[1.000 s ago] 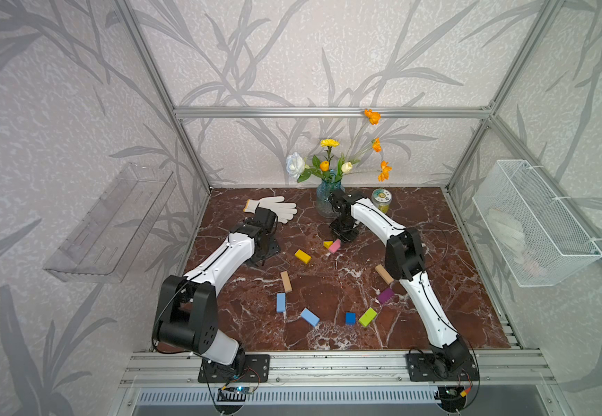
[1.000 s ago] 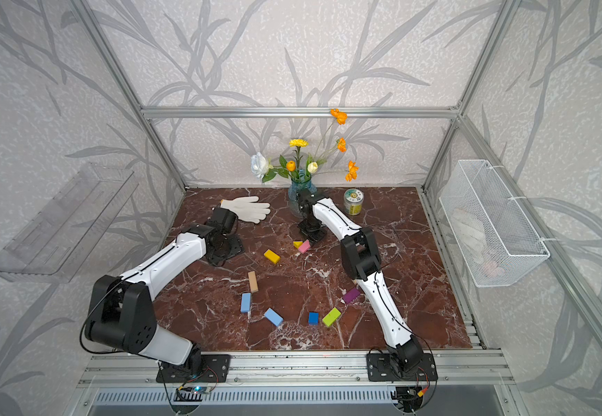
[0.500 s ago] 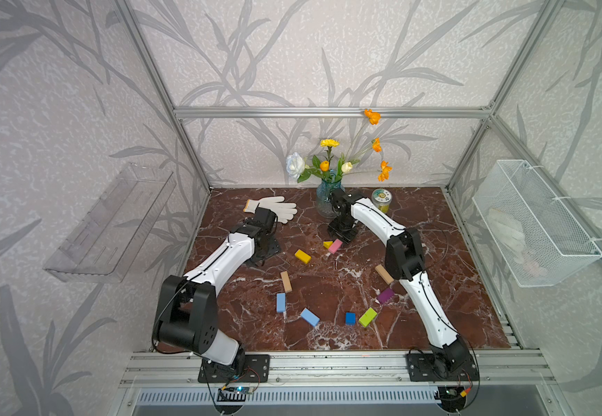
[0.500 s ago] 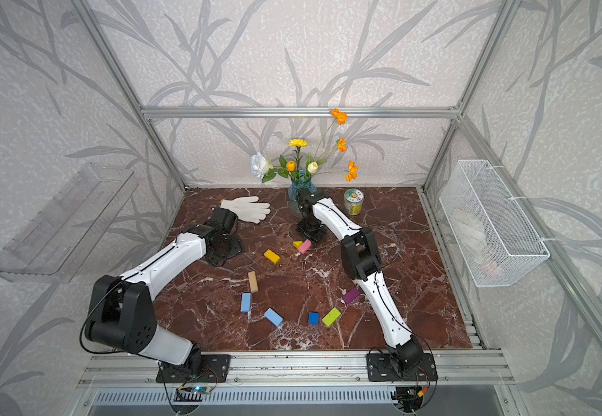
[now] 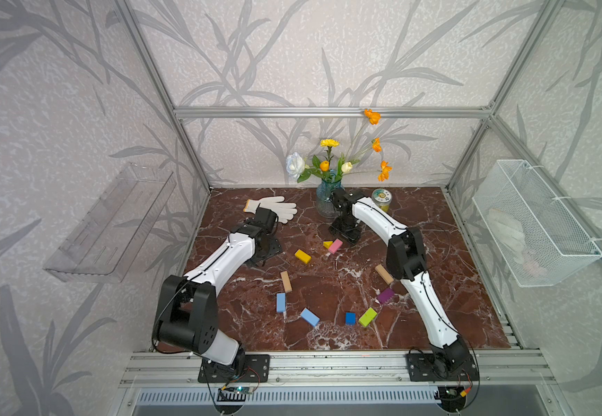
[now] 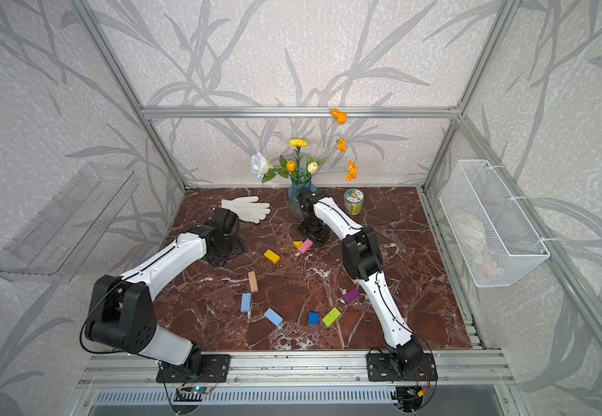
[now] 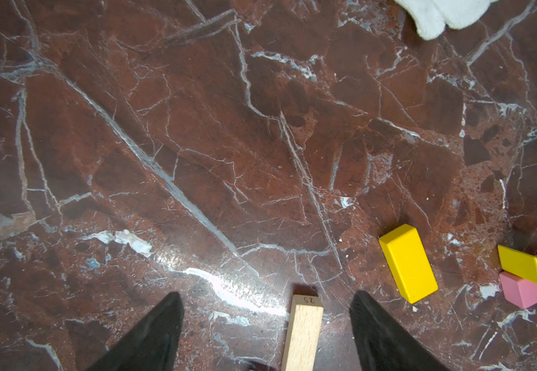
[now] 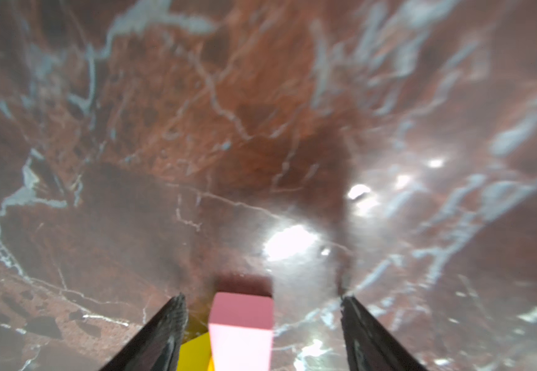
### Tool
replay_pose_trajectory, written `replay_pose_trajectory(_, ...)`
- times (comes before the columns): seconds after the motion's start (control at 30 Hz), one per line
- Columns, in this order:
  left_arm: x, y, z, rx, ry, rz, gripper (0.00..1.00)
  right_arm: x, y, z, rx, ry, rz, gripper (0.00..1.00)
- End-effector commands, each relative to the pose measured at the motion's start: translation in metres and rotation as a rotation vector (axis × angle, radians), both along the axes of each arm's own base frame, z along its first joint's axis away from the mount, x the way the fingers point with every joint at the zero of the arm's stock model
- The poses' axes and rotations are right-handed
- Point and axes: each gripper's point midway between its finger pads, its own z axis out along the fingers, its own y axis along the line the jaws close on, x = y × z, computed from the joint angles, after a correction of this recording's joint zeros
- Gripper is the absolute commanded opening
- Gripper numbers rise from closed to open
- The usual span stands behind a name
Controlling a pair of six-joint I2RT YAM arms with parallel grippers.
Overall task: Assemble a heart with building blocks
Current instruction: Assemble the building block at the center of the board.
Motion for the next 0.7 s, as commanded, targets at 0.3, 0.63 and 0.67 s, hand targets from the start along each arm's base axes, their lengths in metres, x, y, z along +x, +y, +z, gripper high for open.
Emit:
replay_pose_trajectory(0.3,0.015,-0.064,-0.026,-0.077,0.088,-0.019,0.83,-0.018,-0.076,0.075,-0.034,-0.132,-0.023,0.80)
replay_pose_trajectory(0.63,0.037,-0.089,-0.045,-0.102,0.134,0.026,0.81,-0.031,-0.113,0.068,-0.020,-0.121,-0.056,0.80)
replay_pose_trajectory(0.67,0.040,-0.091,-0.046,-0.110,0.136,0.032,0.80,-0.030,-0.115,0.068,-0.017,-0.124,-0.058,0.80)
